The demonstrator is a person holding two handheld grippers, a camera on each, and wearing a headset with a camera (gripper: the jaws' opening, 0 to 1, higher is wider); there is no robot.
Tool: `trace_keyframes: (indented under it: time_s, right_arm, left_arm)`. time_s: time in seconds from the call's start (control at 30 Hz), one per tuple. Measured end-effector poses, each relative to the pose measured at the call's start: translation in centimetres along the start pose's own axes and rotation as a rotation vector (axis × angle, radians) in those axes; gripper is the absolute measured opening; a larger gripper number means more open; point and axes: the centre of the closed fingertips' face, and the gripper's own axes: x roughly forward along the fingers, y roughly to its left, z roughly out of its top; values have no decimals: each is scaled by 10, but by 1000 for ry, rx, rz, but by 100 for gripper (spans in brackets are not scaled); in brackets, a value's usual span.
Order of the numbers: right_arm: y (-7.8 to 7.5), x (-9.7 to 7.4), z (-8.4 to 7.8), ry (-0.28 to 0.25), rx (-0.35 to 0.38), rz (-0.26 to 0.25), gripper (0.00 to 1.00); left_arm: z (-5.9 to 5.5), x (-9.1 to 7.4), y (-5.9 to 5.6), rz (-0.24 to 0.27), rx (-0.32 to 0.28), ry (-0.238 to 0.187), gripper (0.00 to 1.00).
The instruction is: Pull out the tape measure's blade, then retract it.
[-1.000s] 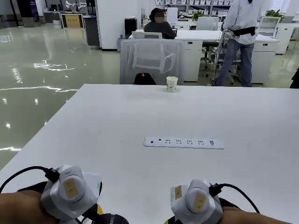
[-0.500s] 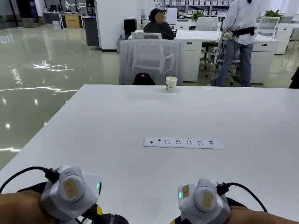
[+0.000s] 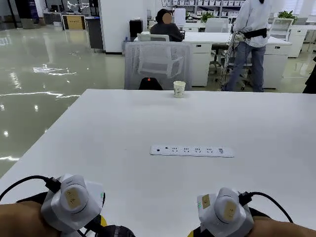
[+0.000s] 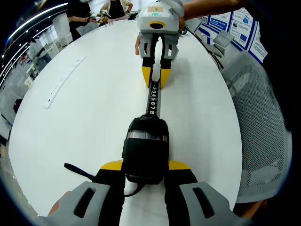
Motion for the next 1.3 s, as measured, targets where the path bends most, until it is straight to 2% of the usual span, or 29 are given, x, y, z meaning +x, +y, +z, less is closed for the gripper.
trace_keyframes:
  time_s: [0.73, 1.3]
  right_arm:
    - [2, -20, -31, 36, 17, -15, 9]
    - [4, -42, -57, 58, 48, -34, 9]
  left_arm:
    - [1, 2, 0, -4, 8, 10, 27]
    - [2, 2, -1, -5, 10, 16, 27]
